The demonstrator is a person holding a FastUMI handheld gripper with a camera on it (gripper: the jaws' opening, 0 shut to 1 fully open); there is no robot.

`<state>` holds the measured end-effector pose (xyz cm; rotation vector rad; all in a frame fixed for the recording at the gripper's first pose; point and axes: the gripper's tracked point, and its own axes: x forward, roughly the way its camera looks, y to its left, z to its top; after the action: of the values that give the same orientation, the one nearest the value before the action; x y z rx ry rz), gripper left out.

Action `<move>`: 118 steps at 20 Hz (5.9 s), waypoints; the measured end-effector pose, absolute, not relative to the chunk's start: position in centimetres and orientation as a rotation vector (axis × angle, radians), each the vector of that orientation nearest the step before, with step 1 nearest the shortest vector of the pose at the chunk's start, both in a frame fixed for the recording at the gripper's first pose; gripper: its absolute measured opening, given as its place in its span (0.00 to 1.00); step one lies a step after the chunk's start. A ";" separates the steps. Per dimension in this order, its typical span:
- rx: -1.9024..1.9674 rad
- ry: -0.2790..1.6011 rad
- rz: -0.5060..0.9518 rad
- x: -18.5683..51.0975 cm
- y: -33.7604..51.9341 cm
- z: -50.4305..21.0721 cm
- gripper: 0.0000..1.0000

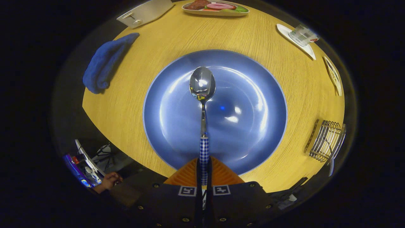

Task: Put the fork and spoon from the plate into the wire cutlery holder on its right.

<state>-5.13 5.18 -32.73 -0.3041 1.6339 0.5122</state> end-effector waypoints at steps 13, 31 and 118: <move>-0.576 1.639 0.561 -4.2 -1.7 -28.0 0.04; -0.848 1.692 0.581 -3.8 -11.1 -20.7 0.05; -0.189 0.903 0.283 4.0 -11.6 -13.6 0.17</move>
<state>4.00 -11.55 -13.56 -0.1888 0.9027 0.2828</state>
